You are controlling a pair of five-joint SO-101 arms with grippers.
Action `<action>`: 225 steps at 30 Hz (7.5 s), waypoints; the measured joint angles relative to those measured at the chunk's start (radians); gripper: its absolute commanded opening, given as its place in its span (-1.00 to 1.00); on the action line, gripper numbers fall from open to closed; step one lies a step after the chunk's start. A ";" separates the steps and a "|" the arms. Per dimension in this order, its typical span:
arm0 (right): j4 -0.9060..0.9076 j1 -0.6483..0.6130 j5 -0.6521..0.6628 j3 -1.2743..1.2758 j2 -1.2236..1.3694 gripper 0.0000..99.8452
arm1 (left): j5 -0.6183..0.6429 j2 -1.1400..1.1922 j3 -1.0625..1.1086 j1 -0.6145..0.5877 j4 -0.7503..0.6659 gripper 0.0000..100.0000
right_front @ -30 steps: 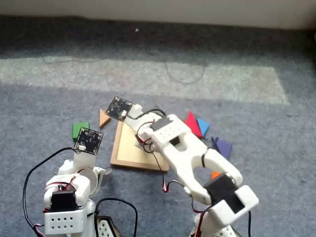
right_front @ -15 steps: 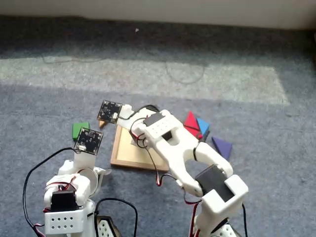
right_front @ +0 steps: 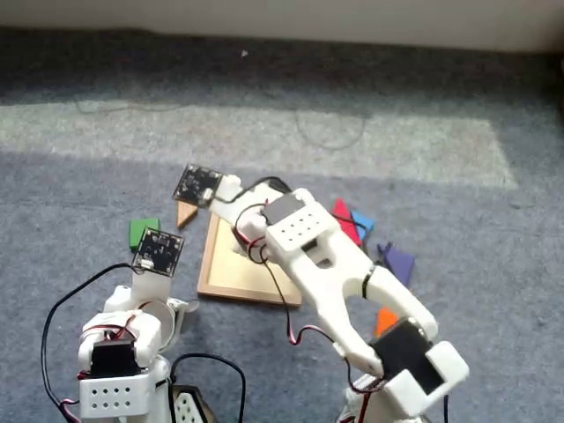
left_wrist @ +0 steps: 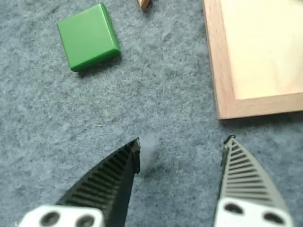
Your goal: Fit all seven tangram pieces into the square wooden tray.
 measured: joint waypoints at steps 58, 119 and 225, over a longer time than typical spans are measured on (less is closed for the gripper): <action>0.117 0.278 -0.543 0.035 -0.298 -0.73 | 0.000 0.000 0.000 0.000 0.000 -0.43; 0.381 0.373 -0.895 -0.262 0.304 -0.84 | 0.000 0.000 0.000 0.000 0.000 -0.43; 0.677 0.032 -0.744 -0.359 0.216 -0.32 | 0.000 0.000 0.000 -0.138 -0.035 -0.43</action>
